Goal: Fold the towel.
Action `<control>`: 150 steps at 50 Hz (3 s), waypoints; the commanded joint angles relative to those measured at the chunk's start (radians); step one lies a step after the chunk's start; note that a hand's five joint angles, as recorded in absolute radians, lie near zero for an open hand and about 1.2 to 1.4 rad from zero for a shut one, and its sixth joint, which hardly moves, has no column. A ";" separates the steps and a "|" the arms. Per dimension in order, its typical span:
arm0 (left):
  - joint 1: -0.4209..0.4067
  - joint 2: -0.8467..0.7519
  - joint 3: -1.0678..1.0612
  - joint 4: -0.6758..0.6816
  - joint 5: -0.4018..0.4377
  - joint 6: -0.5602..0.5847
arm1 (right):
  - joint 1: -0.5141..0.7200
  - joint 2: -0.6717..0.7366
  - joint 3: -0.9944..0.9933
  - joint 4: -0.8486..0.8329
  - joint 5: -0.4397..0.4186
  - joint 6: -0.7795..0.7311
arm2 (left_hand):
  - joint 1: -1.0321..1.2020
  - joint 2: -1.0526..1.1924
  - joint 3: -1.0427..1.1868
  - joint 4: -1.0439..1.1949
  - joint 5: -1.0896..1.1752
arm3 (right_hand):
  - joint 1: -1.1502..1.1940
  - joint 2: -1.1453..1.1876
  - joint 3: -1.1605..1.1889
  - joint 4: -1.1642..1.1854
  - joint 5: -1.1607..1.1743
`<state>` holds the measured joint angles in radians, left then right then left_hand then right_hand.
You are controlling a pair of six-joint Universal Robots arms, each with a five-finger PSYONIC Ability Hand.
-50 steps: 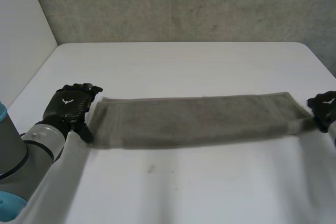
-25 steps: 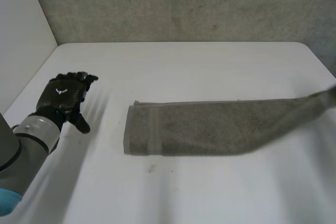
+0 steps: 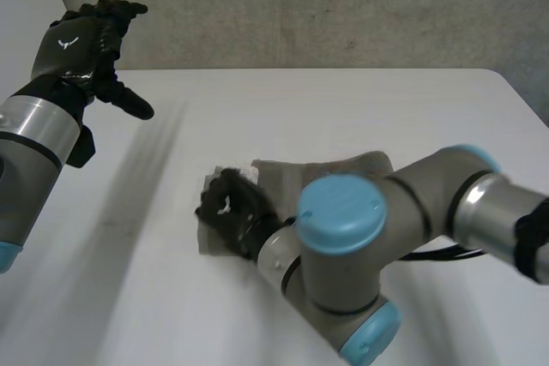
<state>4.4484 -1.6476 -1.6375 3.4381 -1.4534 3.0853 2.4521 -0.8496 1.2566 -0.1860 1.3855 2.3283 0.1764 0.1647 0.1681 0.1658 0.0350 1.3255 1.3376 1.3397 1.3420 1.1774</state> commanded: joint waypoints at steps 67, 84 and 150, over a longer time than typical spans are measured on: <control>-0.188 -0.143 0.343 -0.490 -0.160 -0.007 | -0.484 -0.296 0.488 -0.092 0.181 0.177 | -0.002 0.010 0.006 0.009 -0.035 | 0.071 0.059 0.057 0.054 0.044; -0.187 -0.139 0.384 -0.504 -0.163 -0.030 | -0.111 -0.223 0.250 -0.170 0.018 -0.239 | -0.002 0.010 0.006 0.009 -0.035 | 0.071 0.059 0.057 0.054 0.044; -0.236 -0.111 0.471 -0.548 -0.200 -0.086 | -0.439 -0.506 -0.062 0.275 0.312 0.678 | 0.002 0.014 0.010 0.012 -0.031 | -1.151 -1.163 -1.165 -1.168 -1.177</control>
<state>4.1605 -1.9053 -1.2535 3.0135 -1.6211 2.9998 2.0902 -1.2197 1.2289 0.0078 1.5673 3.0176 0.1764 0.1643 0.1681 0.1656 0.0350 0.2422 0.2468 0.2474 0.2613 0.0608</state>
